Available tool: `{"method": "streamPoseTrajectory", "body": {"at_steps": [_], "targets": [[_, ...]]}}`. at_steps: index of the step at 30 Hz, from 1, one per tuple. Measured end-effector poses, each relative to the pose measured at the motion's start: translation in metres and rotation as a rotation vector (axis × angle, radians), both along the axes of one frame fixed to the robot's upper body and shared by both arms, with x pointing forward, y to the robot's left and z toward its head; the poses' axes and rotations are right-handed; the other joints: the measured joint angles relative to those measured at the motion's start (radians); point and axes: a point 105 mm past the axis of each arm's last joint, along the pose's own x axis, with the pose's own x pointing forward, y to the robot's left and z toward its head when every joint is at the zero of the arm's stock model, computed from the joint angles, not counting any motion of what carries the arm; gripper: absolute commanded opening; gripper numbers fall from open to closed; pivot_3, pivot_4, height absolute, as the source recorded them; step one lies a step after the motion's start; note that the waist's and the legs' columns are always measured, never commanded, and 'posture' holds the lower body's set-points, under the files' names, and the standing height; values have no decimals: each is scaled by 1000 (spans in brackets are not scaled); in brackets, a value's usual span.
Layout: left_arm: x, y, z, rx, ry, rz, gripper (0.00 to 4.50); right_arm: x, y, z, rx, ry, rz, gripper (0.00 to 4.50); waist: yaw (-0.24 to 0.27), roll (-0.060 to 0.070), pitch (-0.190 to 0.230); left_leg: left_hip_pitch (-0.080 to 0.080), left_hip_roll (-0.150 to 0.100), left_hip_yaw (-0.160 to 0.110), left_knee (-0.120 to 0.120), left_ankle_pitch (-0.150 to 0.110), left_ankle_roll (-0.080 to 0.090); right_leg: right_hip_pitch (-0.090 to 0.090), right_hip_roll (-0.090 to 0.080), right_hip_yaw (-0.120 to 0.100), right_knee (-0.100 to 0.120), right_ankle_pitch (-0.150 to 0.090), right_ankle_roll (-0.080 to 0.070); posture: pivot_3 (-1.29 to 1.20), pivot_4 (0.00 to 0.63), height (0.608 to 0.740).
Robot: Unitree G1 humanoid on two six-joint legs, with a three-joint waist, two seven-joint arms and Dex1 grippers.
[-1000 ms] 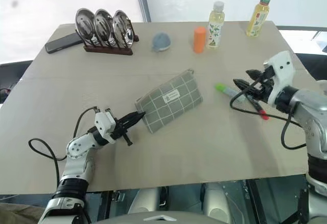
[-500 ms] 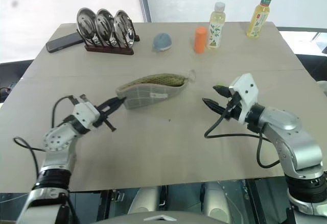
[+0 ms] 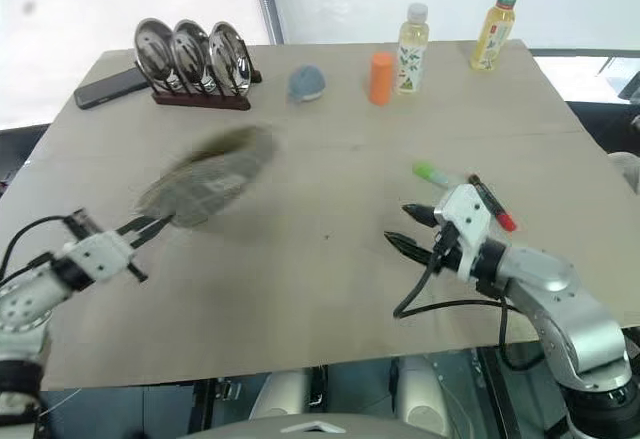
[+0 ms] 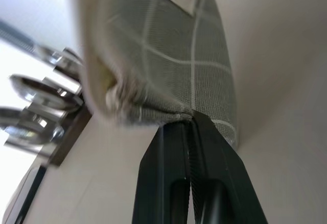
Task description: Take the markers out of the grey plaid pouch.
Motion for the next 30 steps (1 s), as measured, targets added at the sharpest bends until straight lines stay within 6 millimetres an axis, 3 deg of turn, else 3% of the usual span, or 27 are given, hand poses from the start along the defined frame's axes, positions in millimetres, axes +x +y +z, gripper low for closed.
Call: {"method": "streamPoseTrajectory", "body": {"at_steps": [2,5,7,12,16,25,30], "targets": [[-7,5,-6,-20,43,18,858,0,0,0,2,-1,2,2696,1,1,1,1,0,0,0,0,0,0,-1,0,0,-2,3,0,150,740],[-5,-7,-23,-126,119,7,2291,1,-4,-1,-13,-3,-1,2696,18,-1,1,0,0,1,2,-2,-4,1,-4,-2,0,-2,3,0,150,740],[0,-18,-22,-197,130,-14,3145,2,-6,-2,-24,-2,4,2696,29,-3,1,-3,0,1,6,-2,-4,1,-4,-3,1,-1,2,0,150,740],[-3,-52,-3,-485,209,-122,3145,0,-12,-6,-79,-3,20,2696,23,-5,0,-4,-1,2,7,-1,1,1,-5,-2,0,0,0,0,150,740],[-22,-66,-9,-656,372,-164,3145,-2,-15,-10,-97,14,27,2696,16,-4,1,-4,0,1,5,-1,1,1,-2,-2,1,0,0,0,150,740],[-62,-56,-21,-816,562,-130,3145,-9,-27,-21,-128,51,24,2696,27,-4,1,-3,0,1,8,-3,-3,1,-3,-2,0,-2,4,0,150,740],[-75,-52,-27,-802,600,-132,3145,-22,-53,-28,-168,81,-30,2696,34,-5,1,-4,-1,1,8,-3,-2,1,-4,-2,-1,-2,4,0,150,740]]}}
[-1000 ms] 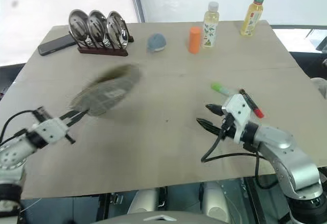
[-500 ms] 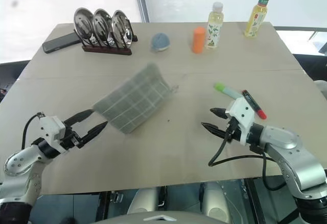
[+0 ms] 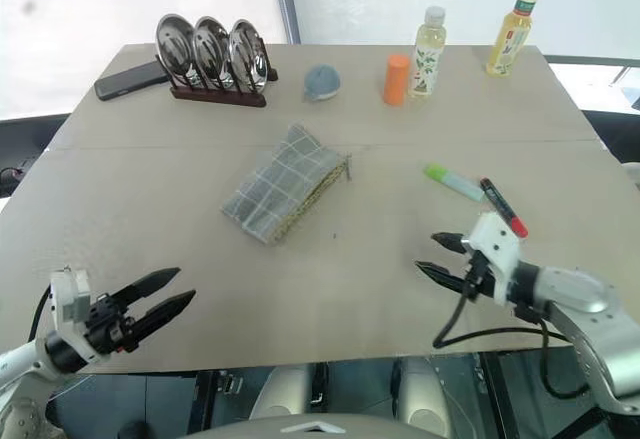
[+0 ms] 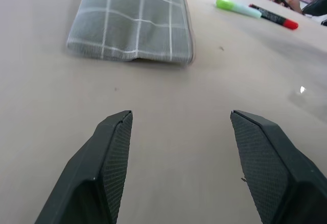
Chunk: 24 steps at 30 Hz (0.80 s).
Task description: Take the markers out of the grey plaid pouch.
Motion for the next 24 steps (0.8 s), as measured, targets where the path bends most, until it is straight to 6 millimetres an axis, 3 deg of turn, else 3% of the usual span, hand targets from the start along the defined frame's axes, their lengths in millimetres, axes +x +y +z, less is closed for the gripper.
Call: {"method": "streamPoseTrajectory", "body": {"at_steps": [4,6,9,24], "targets": [[2,7,-1,58,-5,9,3145,-15,-24,0,-33,5,-64,2696,-1,0,0,1,0,-1,0,0,0,0,1,0,0,0,0,0,150,740],[8,12,0,76,-16,25,3172,-22,-38,-2,-36,47,-115,3233,-2,0,0,1,0,0,0,0,0,0,0,0,1,0,0,0,150,740],[21,11,8,91,-59,12,3172,-36,-55,-8,-52,104,-189,4429,1,-2,-2,1,0,-1,1,-1,-1,1,0,0,1,0,0,0,150,740],[49,4,26,101,-72,-35,3172,-46,-54,-14,-81,61,-275,4429,-4,-2,-2,1,1,0,0,0,-1,0,0,0,1,0,0,0,150,740]]}}
